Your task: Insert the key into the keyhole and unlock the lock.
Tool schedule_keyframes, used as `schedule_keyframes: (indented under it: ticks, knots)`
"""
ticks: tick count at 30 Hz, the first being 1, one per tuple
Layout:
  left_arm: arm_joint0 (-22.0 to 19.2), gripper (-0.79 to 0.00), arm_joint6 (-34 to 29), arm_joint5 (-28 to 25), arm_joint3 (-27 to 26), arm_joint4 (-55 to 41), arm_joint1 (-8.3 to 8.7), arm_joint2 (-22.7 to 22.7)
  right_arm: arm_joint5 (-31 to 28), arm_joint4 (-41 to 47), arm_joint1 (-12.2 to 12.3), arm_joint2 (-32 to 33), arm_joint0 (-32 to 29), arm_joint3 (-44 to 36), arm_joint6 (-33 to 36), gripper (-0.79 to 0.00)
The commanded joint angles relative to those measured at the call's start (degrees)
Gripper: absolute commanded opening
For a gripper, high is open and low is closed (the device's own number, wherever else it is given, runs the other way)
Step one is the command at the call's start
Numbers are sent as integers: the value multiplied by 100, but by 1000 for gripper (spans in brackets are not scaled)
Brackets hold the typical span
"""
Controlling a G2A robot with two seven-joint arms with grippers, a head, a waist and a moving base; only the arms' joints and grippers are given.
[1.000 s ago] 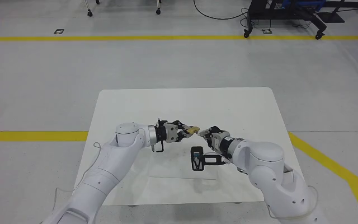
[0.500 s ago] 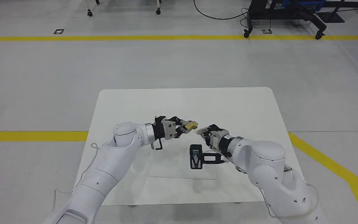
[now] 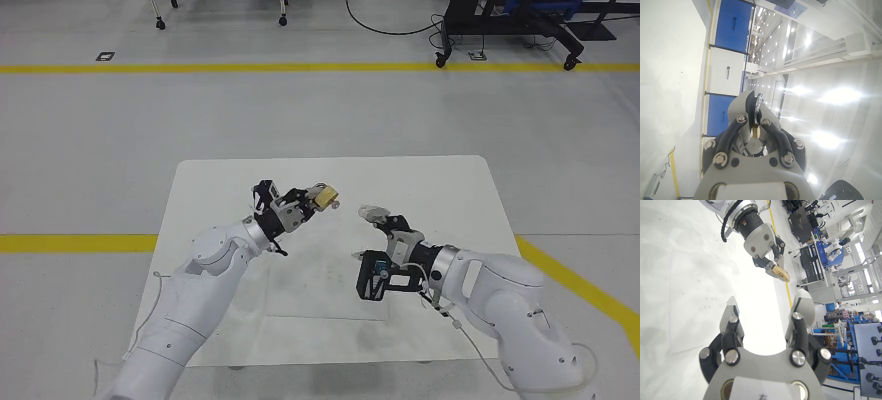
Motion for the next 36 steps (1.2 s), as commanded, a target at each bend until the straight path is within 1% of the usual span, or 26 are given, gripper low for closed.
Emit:
schedule_keyframes:
  ticks: [1,2,4,5,6,7,9,12,15,19,23,26,30,33,34,36]
  knots:
    - [123,-785,361,-447,-192,382,23,-53,0,0,0,0,0,0,0,0]
    - [290,-785,578,-868,-377,485,30,-117,87,78,-6,3,-24,22,-88,0]
    - [608,-785,1003,-1687,-589,651,35,-244,734,-27,-23,105,-8,153,-312,0]
    - [731,-785,1149,-2000,-642,618,21,-261,967,-1,-36,74,-6,277,-624,-123]
    - [821,-785,1220,-2224,-656,475,0,-263,1129,-27,-45,46,31,428,-936,-348]
    - [863,-785,1263,-2434,-628,414,-18,-262,1301,-93,-53,12,76,581,-1188,-413]
    - [886,-785,1307,-2799,-514,477,-55,-190,1494,-234,-70,-125,179,845,-1662,-443]
    - [808,-785,1335,-3052,-290,654,-109,-52,1715,-503,-105,-366,374,1171,-1923,-511]
    - [726,-785,1369,-3185,-106,778,-152,33,1765,-809,-141,-630,561,1331,-1888,-489]
    - [666,-785,1344,-3312,37,840,-177,24,1550,-907,-186,-905,778,1494,-1750,-489]
    - [680,-785,1295,-3415,44,884,-189,-3,1465,-876,-223,-1023,937,1584,-1637,-480]
    - [705,-785,1256,-3451,34,936,-198,-7,1462,-883,-239,-1070,1000,1620,-1662,-489]
    - [718,-785,1273,-3453,22,1057,-215,13,1464,-973,-258,-1158,1064,1663,-1680,-477]
    - [728,-785,1251,-3423,-4,1064,-227,14,1426,-974,-274,-1218,1100,1689,-1669,-493]
    - [731,-785,1237,-3414,-10,1071,-229,11,1413,-975,-278,-1234,1107,1691,-1679,-511]
    - [737,-785,1219,-3400,-14,1081,-234,2,1396,-969,-284,-1252,1113,1700,-1709,-585]
